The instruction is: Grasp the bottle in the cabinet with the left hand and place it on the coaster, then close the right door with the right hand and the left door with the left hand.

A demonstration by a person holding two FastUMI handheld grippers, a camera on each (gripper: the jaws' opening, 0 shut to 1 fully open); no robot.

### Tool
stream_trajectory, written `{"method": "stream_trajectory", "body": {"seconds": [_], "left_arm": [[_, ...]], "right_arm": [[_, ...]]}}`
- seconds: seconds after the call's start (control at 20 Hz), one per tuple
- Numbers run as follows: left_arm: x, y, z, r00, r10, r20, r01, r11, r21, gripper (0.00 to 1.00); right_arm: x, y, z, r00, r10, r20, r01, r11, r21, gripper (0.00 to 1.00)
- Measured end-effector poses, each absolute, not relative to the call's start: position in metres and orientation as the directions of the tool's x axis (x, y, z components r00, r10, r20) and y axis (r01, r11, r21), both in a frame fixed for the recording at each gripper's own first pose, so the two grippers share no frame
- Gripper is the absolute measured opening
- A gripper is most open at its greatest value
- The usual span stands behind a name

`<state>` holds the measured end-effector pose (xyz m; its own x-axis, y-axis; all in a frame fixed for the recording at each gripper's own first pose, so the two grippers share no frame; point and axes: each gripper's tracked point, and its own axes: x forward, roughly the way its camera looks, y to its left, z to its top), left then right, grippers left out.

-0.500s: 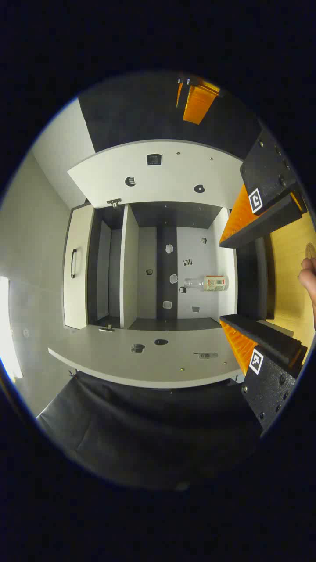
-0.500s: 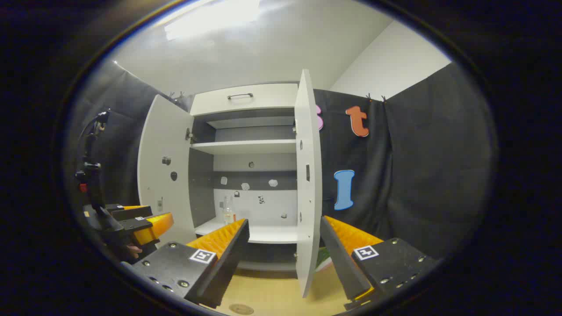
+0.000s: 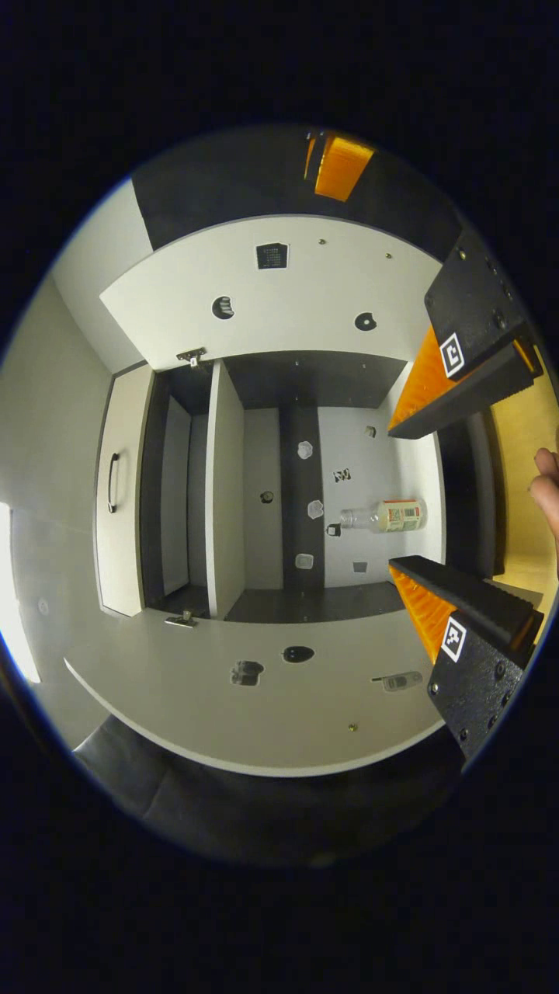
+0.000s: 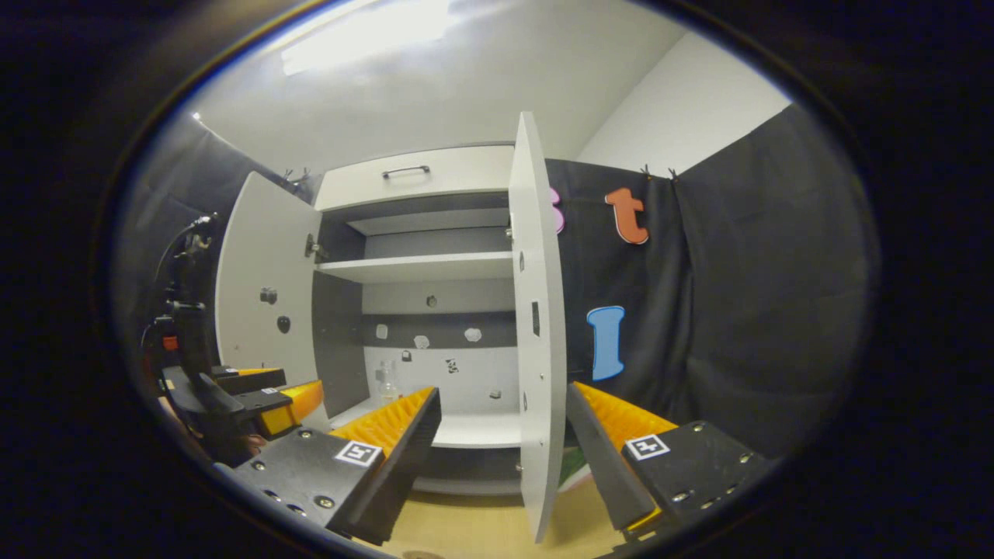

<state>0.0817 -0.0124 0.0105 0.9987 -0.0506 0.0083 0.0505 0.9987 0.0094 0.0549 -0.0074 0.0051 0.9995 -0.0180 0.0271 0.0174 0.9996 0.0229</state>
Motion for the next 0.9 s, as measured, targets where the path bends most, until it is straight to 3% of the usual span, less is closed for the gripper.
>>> {"method": "stream_trajectory", "body": {"seconds": [0.35,0.6,0.9], "left_arm": [[0.144,0.005,-0.015,0.999,-0.035,0.009,0.035,0.999,0.037,0.96],[0.212,0.03,-0.043,0.999,-0.011,0.051,0.011,1.0,-0.003,0.96],[0.296,0.027,-0.095,0.998,-0.054,-0.043,0.055,0.998,0.008,0.98]], "right_arm": [[0.076,0.009,0.011,0.998,0.02,0.055,-0.023,0.999,0.05,0.98],[0.076,0.044,0.022,0.989,0.106,0.101,-0.115,0.989,0.091,0.98],[0.054,0.069,0.02,0.982,0.149,0.116,-0.16,0.983,0.088,0.98]]}}
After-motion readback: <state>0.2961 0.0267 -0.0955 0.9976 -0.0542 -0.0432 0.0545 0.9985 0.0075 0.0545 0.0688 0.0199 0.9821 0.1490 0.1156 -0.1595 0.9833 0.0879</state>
